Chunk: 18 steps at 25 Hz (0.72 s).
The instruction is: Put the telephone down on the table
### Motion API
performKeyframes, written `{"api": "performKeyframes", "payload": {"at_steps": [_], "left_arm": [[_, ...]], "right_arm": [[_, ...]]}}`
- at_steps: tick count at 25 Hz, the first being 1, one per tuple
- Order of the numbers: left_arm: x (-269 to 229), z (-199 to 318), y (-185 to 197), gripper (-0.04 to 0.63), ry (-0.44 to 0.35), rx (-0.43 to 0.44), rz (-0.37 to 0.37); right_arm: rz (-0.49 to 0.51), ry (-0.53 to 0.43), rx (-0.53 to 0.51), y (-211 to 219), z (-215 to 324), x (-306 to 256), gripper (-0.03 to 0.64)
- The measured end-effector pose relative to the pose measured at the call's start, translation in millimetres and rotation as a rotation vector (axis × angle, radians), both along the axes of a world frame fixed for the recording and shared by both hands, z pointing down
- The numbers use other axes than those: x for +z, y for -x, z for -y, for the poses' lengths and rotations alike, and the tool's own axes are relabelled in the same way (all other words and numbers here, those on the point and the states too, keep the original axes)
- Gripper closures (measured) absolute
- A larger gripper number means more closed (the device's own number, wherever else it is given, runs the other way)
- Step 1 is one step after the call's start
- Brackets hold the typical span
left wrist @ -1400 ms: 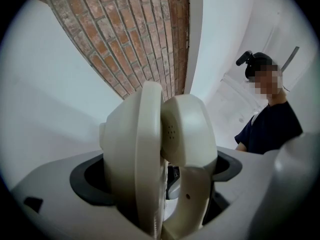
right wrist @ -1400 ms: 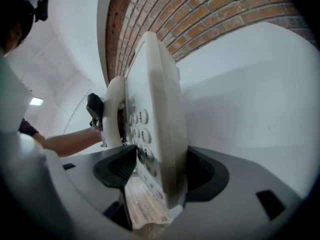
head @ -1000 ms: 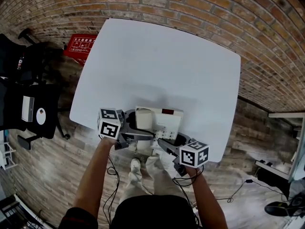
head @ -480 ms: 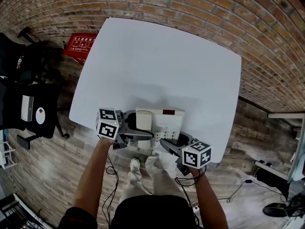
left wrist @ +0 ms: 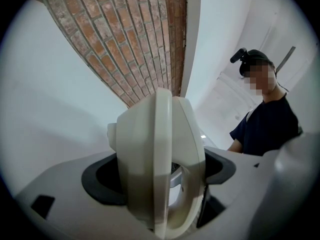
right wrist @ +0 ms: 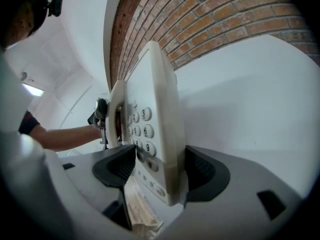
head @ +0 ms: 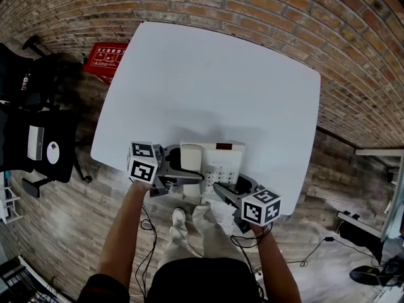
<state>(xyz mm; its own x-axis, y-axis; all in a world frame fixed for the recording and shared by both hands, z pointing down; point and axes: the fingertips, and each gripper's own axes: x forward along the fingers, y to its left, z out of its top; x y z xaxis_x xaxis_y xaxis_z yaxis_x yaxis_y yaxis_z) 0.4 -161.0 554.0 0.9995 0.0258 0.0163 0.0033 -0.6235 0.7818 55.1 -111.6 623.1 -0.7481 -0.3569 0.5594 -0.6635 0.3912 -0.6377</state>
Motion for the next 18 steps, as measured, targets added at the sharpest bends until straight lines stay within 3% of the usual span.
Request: {"api": "performKeyframes", "payload": {"at_steps": [7,12,18], "left_arm": [[2.6,-0.6,-2.7,0.153,0.018,0.026,0.019],[3.9,6.5,3.5,0.153,0.049,-0.024,0.022],[6.0,10.8,6.4,0.153,0.055,-0.029,0.028]], "right_arm": [[-0.016,-0.018,0.040,-4.1,-1.7,-0.2,0.330],[-0.021,-0.028,0.075,-18.4,-6.6,-4.4,0.330],[-0.117,-0.159,0.081,-36.3,4.0,-25.4,0.331]]}}
